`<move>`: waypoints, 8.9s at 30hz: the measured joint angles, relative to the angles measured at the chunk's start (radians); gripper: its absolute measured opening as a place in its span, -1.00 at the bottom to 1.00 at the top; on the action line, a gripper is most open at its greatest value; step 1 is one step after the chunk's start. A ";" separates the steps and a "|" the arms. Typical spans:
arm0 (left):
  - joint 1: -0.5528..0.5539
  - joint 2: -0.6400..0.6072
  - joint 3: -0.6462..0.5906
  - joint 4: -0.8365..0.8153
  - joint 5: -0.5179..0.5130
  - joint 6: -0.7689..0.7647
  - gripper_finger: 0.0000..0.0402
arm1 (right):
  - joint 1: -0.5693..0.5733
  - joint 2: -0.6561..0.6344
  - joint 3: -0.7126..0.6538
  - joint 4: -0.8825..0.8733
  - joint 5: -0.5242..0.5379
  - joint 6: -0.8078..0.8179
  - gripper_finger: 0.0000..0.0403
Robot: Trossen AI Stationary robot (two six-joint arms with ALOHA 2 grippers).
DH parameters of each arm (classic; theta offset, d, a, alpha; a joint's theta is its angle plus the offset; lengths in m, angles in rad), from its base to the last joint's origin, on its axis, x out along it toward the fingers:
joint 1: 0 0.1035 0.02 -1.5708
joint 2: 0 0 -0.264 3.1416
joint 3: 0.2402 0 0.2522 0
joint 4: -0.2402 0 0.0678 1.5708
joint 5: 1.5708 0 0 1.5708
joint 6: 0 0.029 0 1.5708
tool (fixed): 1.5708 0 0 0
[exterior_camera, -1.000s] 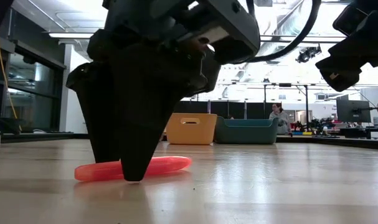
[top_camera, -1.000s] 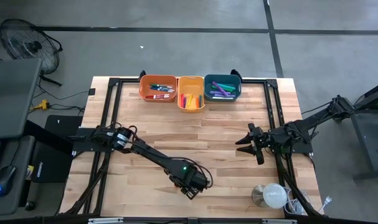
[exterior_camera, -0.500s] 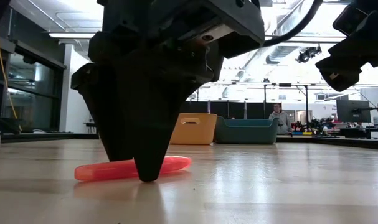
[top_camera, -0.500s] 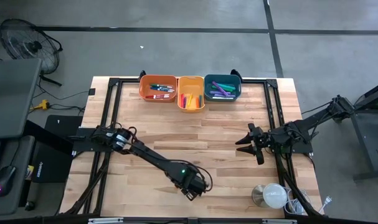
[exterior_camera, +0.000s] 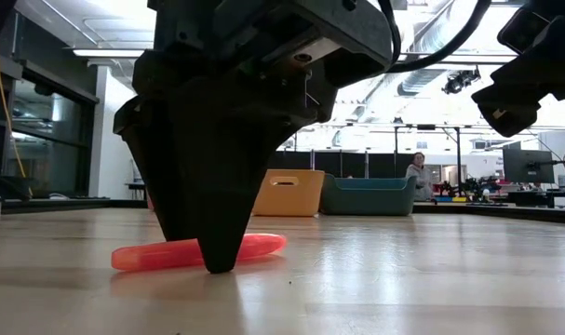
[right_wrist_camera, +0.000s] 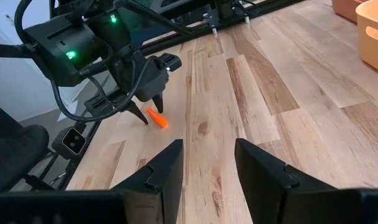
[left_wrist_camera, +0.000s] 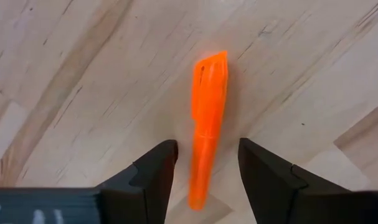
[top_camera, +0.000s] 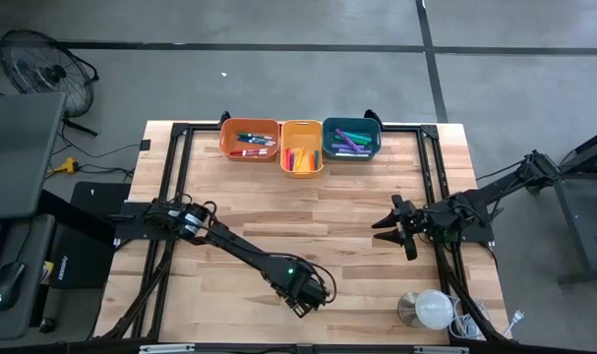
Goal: Pick & Place Markers
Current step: Put the orange pen into the yellow bin, then return to Home Position
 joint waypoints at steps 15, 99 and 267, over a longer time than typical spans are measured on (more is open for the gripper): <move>0.004 0.000 0.000 -0.031 0.018 0.059 -0.88 | 0.000 0.000 0.000 0.000 0.000 0.000 -0.34; 0.770 -0.117 0.471 -0.232 -0.074 0.390 -0.88 | 0.000 0.000 0.000 0.000 -0.003 0.000 -0.34; 0.309 -2.223 -1.870 1.108 -0.195 1.335 -0.51 | 0.000 -0.001 0.000 0.000 -0.003 0.000 -0.34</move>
